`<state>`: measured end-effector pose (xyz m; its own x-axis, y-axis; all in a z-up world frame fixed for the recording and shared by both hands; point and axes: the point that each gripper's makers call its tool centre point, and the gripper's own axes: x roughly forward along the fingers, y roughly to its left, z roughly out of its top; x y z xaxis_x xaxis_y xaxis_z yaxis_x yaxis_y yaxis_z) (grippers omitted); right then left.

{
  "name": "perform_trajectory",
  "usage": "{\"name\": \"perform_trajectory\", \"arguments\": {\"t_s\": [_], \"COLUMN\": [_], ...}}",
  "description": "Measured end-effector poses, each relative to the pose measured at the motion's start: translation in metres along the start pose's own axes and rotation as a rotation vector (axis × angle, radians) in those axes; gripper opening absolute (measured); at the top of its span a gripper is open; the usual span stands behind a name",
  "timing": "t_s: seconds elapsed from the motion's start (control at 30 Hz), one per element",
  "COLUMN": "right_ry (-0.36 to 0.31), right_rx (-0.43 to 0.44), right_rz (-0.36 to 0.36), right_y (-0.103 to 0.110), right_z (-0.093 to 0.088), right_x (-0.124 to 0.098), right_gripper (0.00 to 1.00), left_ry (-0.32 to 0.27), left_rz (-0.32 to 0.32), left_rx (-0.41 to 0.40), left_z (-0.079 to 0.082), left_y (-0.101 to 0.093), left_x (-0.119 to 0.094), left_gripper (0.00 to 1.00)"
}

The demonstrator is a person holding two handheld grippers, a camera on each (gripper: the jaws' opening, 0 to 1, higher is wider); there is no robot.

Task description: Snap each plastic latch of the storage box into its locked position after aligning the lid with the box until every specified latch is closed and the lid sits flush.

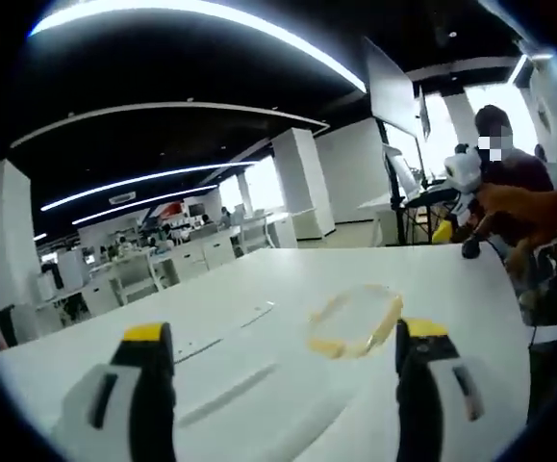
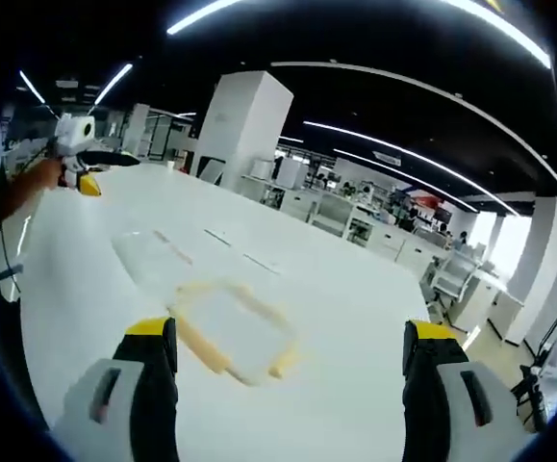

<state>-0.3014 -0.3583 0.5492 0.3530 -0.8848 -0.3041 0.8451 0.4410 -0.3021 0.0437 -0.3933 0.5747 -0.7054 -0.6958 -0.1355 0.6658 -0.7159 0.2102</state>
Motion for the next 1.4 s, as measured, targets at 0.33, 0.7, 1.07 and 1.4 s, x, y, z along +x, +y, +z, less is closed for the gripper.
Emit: {"name": "perform_trajectory", "arguments": {"t_s": [0.33, 0.7, 1.07, 1.4], "right_ry": [0.03, 0.089, 0.19, 0.258], "right_rx": [-0.059, -0.15, -0.265, -0.305], "right_rz": [0.065, 0.165, 0.328, 0.466], "right_y": [-0.011, -0.021, -0.017, -0.013], "right_z": [-0.005, -0.015, -0.032, -0.051], "right_x": [0.013, 0.032, 0.048, 0.063], "right_gripper": [1.0, 1.0, 1.0, 1.0], "left_ry": [0.07, 0.137, 0.326, 0.425], "left_rz": [-0.135, -0.231, -0.393, -0.52], "left_rx": [0.091, 0.168, 0.214, 0.261], "left_z": [-0.006, -0.006, -0.036, -0.05], "left_y": [-0.013, -0.023, -0.041, -0.054], "left_x": [0.032, 0.059, 0.082, 0.105], "left_gripper": [0.92, 0.85, 0.85, 0.9]}}
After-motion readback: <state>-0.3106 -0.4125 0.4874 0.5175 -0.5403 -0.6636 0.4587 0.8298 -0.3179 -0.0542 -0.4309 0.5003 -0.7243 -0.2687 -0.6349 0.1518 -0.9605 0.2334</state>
